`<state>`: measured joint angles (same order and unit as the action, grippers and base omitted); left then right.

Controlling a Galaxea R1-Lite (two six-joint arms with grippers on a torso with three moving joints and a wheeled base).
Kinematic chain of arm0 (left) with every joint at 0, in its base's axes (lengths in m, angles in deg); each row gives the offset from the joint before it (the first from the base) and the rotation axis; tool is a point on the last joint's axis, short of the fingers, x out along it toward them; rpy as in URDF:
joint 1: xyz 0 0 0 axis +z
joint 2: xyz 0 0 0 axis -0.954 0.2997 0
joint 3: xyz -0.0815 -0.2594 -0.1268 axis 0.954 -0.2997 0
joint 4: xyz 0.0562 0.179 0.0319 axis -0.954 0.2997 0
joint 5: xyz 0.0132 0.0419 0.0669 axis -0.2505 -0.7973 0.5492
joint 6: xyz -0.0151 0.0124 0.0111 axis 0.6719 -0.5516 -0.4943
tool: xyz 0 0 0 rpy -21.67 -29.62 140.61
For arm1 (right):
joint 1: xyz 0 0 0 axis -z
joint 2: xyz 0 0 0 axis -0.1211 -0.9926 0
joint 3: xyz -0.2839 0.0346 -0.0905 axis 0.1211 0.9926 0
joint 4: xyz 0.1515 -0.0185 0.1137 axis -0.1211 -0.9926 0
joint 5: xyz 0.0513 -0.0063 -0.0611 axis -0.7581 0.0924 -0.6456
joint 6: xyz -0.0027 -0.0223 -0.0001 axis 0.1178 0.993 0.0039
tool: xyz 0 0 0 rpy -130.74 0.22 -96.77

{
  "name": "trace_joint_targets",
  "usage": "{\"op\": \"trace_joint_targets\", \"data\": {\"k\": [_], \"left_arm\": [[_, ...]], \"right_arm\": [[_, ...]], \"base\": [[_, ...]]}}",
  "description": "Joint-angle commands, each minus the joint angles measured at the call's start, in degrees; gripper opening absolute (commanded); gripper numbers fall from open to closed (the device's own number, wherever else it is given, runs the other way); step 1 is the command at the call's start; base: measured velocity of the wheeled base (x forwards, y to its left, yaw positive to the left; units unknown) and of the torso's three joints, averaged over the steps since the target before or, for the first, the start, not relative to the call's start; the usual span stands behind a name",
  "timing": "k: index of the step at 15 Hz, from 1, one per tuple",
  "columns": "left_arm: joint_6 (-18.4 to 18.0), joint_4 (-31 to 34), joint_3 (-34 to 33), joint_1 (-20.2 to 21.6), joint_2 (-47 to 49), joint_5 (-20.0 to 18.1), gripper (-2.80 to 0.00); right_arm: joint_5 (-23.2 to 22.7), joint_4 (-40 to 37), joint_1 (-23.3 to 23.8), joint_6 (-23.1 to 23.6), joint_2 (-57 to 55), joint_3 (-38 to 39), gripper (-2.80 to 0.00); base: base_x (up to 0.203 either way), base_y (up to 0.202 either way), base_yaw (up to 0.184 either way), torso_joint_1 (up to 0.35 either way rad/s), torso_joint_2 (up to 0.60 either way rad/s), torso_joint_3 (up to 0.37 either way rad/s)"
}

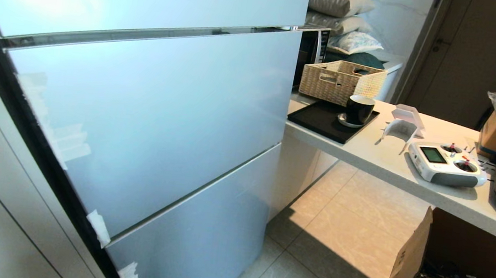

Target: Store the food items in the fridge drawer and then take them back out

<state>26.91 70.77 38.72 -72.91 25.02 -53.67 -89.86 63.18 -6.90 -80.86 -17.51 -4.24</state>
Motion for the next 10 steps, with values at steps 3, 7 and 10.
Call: {"op": "trace_joint_targets", "data": {"k": [3, 7, 10], "left_arm": [[0.01, 0.0, 0.0, 0.0, -0.02, 0.02, -2.8], [-1.11, -1.46, 3.69, 0.01, 0.07, 0.14, -2.8], [3.18, -1.56, 14.89, -0.34, 8.19, -0.1, -2.8]], "right_arm": [[-0.03, 0.01, -0.04, -0.01, -0.05, 0.0, -2.8], [-0.03, 0.01, -0.03, -0.01, -0.05, 0.0, -2.8], [-0.03, 0.01, -0.01, 0.08, -0.05, 0.0, -2.8]], "base": [[0.0, 0.0, 0.0, 0.0, 0.0, 0.0], [0.0, 0.0, 0.0, 0.0, 0.0, 0.0], [0.0, 0.0, 0.0, 0.0, 0.0, 0.0]]}}
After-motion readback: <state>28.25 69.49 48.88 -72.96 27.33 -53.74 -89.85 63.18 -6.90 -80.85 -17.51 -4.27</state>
